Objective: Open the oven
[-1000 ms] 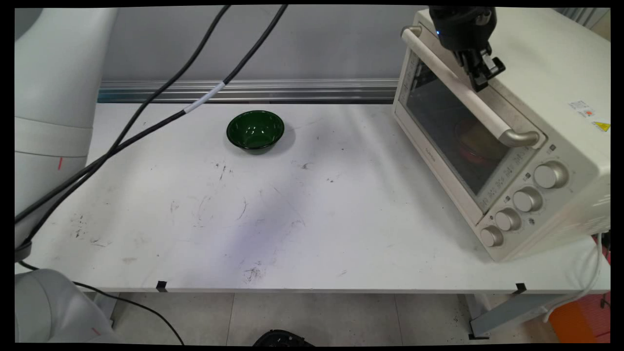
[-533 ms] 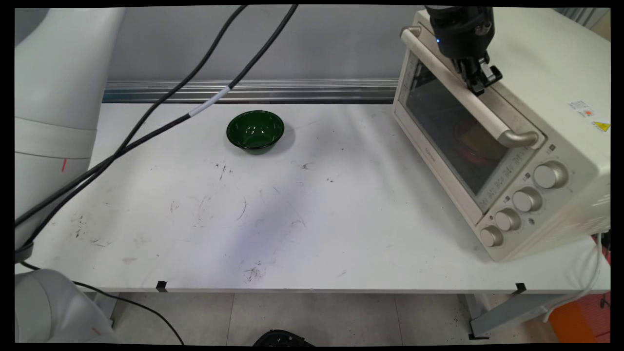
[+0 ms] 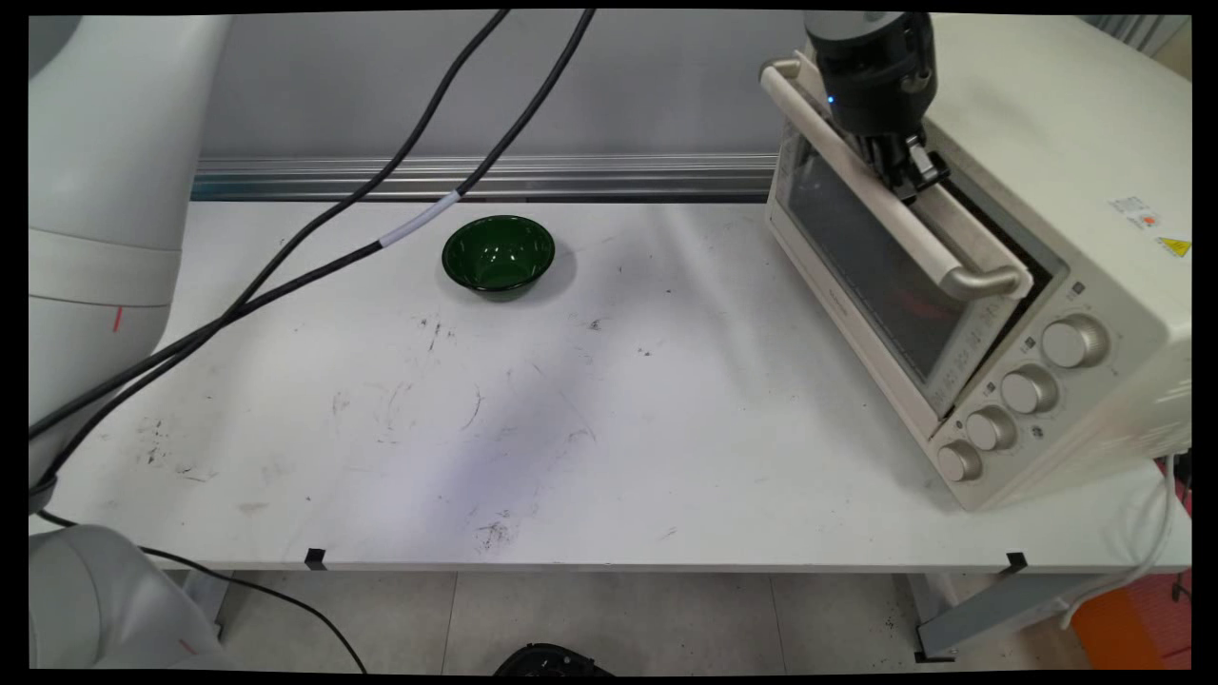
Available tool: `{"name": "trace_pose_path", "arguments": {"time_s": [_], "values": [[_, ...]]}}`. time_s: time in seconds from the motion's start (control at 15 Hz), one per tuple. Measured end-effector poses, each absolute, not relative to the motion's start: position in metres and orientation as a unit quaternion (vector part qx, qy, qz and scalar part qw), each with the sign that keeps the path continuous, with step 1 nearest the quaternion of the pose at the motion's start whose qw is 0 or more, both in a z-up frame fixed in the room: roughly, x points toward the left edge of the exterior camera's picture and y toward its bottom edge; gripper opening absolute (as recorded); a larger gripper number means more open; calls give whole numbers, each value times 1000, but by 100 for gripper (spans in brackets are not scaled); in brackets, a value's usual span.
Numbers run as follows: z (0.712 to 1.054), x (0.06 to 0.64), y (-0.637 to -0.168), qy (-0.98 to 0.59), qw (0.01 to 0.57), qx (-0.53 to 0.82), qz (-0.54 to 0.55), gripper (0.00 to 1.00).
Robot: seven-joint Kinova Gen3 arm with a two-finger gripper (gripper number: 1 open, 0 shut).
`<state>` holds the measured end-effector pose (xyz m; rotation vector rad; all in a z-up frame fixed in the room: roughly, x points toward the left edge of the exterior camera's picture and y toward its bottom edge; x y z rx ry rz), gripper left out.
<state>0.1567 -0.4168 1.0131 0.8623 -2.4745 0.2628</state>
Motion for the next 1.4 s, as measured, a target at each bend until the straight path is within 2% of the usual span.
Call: {"name": "trace_pose_path", "arguments": {"time_s": [0.73, 1.4], "values": [[995, 176, -407, -916, 229, 316, 92, 0], [969, 208, -390, -907, 236, 338, 82, 0]]}}
